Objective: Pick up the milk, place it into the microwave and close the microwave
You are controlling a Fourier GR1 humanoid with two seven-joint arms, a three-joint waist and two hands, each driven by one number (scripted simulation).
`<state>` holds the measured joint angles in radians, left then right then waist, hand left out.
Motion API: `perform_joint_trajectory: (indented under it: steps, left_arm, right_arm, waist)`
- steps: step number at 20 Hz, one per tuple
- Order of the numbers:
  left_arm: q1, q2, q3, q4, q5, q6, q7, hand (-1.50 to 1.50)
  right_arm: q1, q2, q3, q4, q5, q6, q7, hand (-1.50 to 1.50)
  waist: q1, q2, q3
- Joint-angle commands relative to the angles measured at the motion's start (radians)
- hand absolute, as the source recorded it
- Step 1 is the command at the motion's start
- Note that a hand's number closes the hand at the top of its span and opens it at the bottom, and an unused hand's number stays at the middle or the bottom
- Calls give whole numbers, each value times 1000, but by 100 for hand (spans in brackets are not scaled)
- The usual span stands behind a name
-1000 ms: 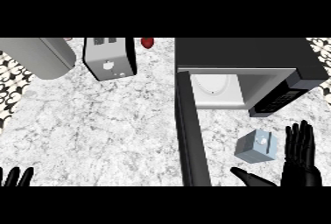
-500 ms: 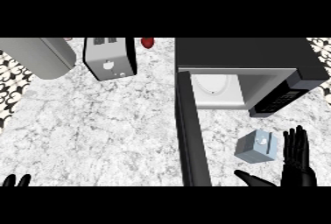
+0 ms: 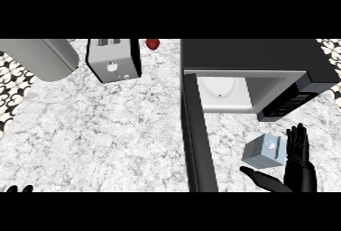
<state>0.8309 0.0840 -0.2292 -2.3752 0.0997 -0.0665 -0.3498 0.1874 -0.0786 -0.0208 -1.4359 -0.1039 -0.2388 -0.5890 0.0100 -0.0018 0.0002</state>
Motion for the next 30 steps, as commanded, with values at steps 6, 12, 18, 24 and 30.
perform_joint_trajectory:
  steps: [6,12,18,24,30]
  left_arm:
    - [-33,-8,4,35,-10,10,12,-150]
    - [74,32,40,-62,34,-39,1,-150]
    - [-57,-21,-18,-4,-19,21,51,-150]
    - [1,-20,-5,25,-20,5,-1,-150]
    - [-17,-6,20,-28,39,-2,57,-150]
  right_arm:
    - [-81,0,-90,177,27,-94,-20,-150]
    - [-181,-22,-178,419,15,-105,-136,-150]
    - [-176,-59,-114,493,-65,254,-197,-150]
    - [-191,-64,-80,579,-79,471,-370,150]
    - [-181,-14,-142,467,5,103,-414,150]
  waist:
    - [-4,1,0]
    - [6,0,0]
    - [-5,3,2]
    - [6,1,1]
    - [-8,0,0]
